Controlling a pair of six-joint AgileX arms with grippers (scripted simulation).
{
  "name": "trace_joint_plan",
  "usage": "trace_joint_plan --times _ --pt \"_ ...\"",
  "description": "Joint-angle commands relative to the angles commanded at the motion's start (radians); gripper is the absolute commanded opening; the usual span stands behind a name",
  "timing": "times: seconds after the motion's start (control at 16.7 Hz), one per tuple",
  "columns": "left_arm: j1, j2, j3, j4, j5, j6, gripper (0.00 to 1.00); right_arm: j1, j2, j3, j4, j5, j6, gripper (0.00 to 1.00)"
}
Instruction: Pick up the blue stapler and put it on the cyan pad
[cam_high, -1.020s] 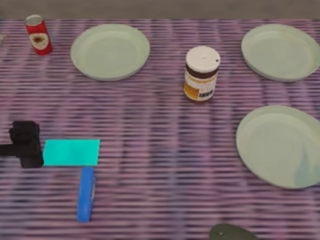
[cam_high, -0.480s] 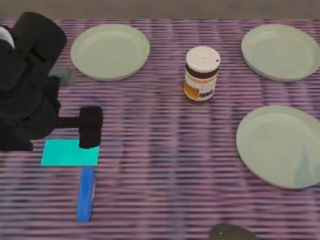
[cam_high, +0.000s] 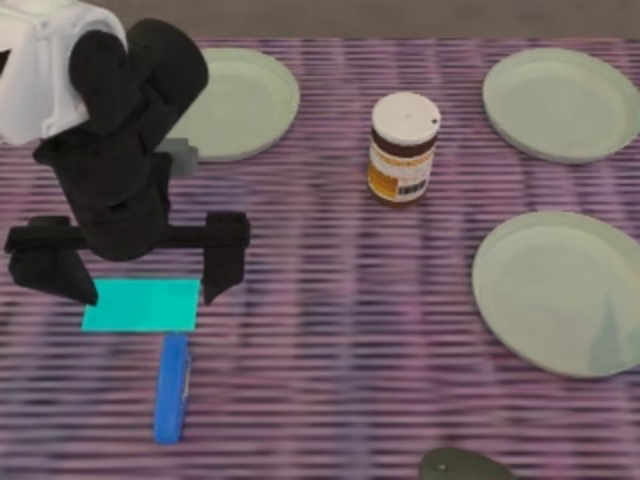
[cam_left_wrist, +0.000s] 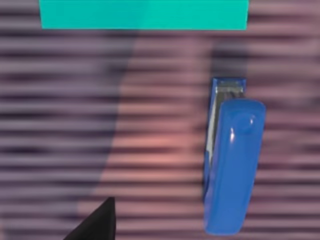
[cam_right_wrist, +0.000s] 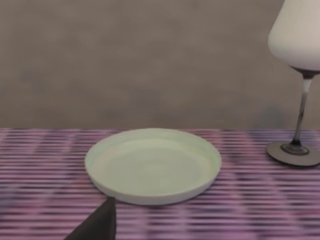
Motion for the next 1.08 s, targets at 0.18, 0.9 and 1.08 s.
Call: trace_joint_plan --times 0.18,0.9,1.08 --pt "0.005 -0.003 -0.003 0.003 0.000 0.001 1.00 0.000 0.000 0.000 0.000 0.000 0.000 1.00" --pt "0.005 0.137 -0.255 0.393 0.000 0.007 1.00 0.000 0.000 0.000 0.000 0.000 0.000 1.00" --pt "0.005 0.138 -0.257 0.395 0.000 0.007 1.00 0.000 0.000 0.000 0.000 0.000 0.000 1.00"
